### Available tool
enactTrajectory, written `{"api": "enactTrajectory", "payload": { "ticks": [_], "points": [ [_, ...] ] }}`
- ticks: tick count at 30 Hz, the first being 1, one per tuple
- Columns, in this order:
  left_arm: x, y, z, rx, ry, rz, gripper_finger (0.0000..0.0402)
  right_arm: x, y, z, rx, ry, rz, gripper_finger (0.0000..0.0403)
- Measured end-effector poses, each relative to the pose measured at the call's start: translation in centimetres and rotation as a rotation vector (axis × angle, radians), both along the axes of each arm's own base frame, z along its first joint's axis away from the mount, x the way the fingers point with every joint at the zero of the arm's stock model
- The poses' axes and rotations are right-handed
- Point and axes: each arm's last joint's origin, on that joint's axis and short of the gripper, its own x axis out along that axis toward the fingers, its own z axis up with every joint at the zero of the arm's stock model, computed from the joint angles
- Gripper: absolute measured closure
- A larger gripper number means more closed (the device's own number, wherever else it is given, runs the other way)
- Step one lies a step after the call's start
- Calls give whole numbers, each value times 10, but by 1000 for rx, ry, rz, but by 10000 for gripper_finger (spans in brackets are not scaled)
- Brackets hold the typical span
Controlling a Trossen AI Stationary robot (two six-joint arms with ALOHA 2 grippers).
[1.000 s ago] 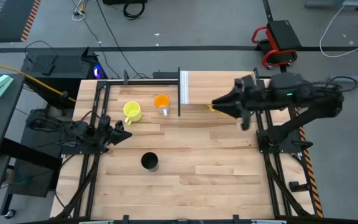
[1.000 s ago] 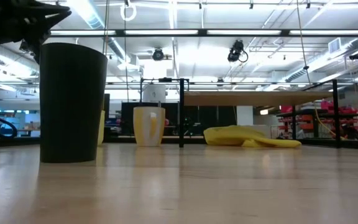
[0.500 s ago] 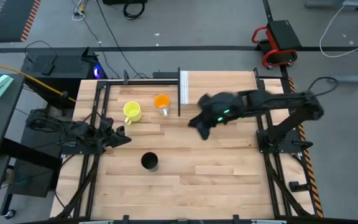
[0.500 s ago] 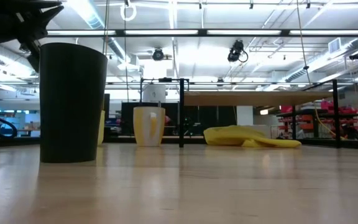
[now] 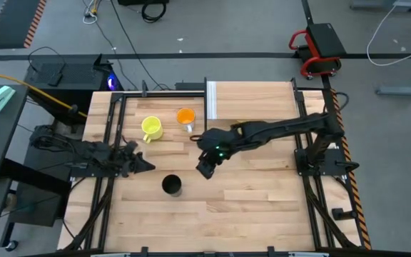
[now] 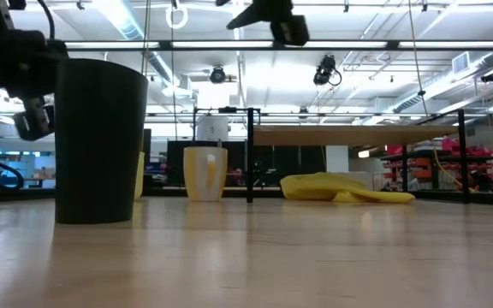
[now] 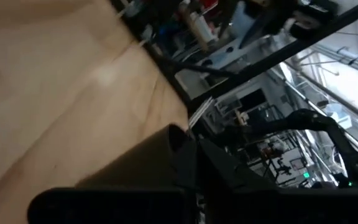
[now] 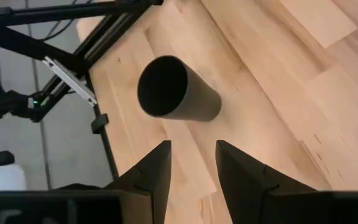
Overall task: Stack small to large cups/mugs on shelf
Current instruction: Put the black cup on the shelf
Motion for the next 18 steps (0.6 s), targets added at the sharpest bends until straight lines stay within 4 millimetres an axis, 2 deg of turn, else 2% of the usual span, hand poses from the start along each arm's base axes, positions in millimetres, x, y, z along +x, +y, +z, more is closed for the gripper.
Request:
{"api": "enactTrajectory", "payload": {
  "ticks": [11, 18],
  "points": [
    [-1, -8, -8, -164, 140, -160, 376, 45, 4, -21, -61, 23, 66, 277],
    [2, -18, -21, -157, 293, -204, 377, 64, 1, -34, -134, 73, 104, 277]
  ]
}}
